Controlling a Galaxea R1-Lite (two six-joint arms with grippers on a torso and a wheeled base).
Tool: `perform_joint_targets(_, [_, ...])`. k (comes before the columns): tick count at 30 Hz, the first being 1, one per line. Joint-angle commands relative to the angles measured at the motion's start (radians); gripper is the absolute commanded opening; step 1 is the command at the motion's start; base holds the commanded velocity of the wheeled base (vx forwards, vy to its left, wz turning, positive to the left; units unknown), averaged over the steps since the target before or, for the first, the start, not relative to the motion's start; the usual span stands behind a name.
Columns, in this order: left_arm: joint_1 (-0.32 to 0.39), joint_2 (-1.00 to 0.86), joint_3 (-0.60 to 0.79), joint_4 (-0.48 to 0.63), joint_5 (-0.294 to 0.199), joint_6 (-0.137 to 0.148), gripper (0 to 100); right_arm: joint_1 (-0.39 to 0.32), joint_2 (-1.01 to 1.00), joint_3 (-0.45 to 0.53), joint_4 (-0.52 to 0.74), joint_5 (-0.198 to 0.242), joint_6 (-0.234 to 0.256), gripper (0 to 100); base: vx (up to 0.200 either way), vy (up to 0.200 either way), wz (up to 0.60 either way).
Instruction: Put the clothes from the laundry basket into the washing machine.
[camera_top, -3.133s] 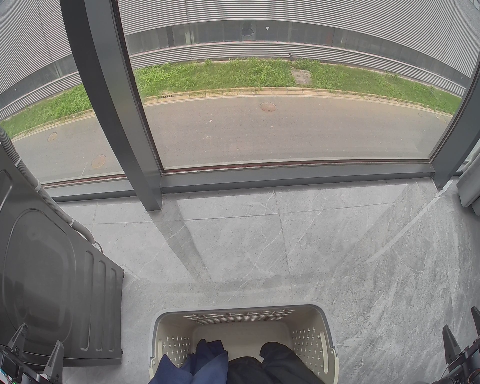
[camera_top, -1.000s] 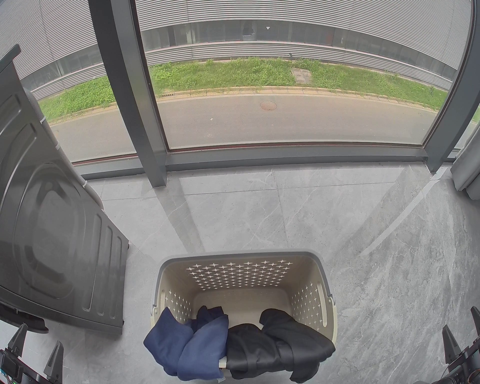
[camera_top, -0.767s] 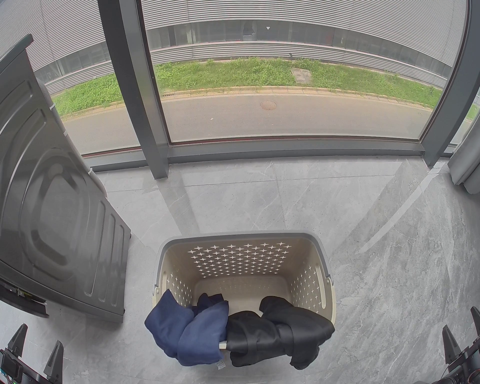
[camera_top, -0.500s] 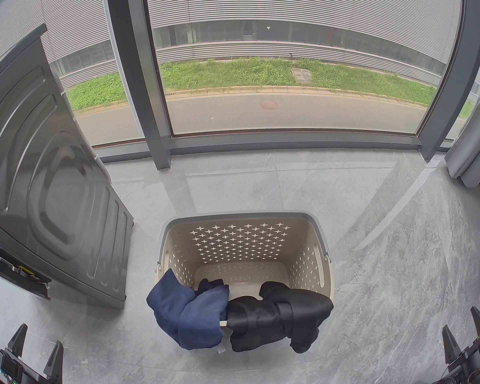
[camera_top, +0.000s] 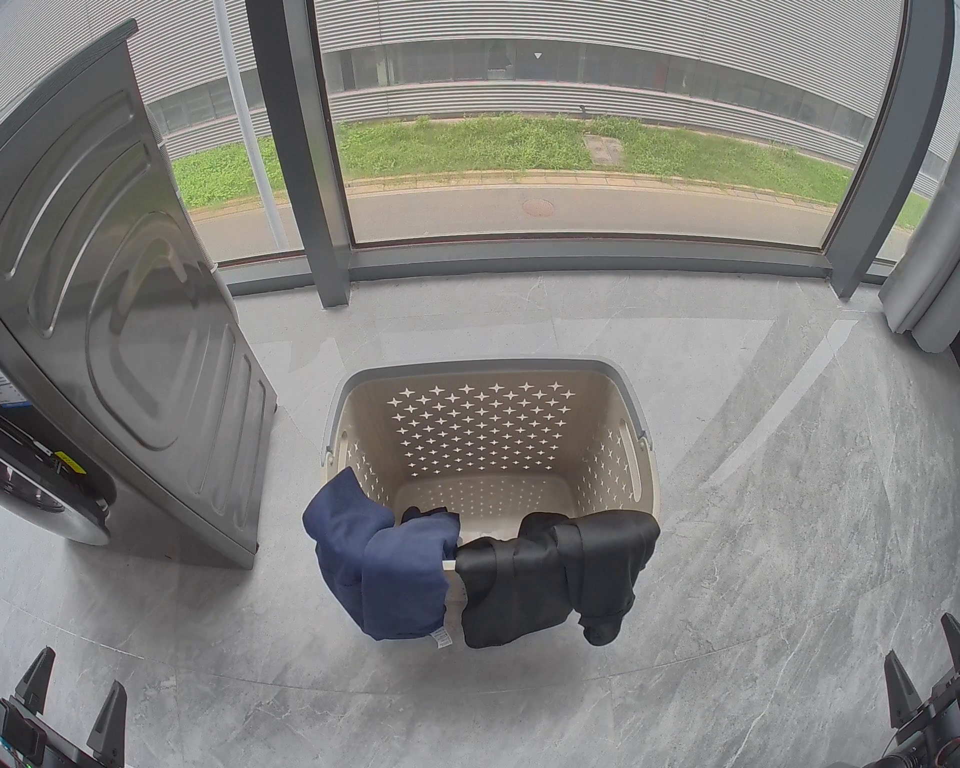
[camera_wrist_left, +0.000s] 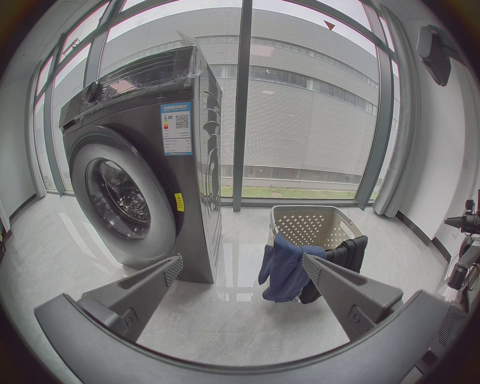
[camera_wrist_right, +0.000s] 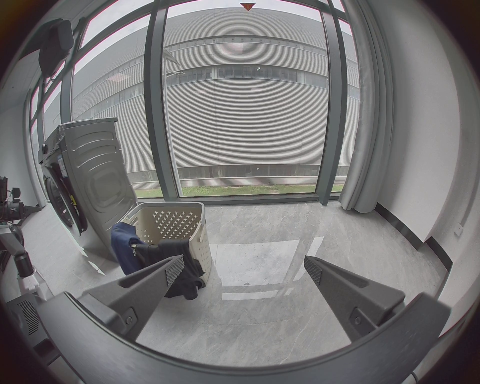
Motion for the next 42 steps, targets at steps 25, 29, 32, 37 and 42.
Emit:
perform_joint_targets(25, [0.000,-0.018,0.016,0.000,0.001,0.000,100,0.000,-0.016,0.018,0.000,0.000,0.000,100,0.000,0.176,0.00])
perform_joint_targets(29, [0.000,-0.018,0.016,0.000,-0.001,0.003,100,-0.001,-0.016,0.018,0.000,0.000,0.001,100,0.000,0.200,0.00])
perform_joint_targets(32, [0.000,-0.018,0.016,0.000,-0.001,0.003,100,-0.001,-0.016,0.018,0.000,0.000,0.001,100,0.000,0.200,0.00])
perform_joint_targets(37, [0.000,-0.018,0.016,0.000,-0.001,0.001,100,0.000,-0.016,0.018,0.000,0.000,0.001,100,0.000,0.200,0.00])
perform_joint_targets(42, [0.000,-0.018,0.016,0.000,-0.001,0.001,100,0.000,-0.016,0.018,0.000,0.000,0.001,100,0.000,0.200,0.00])
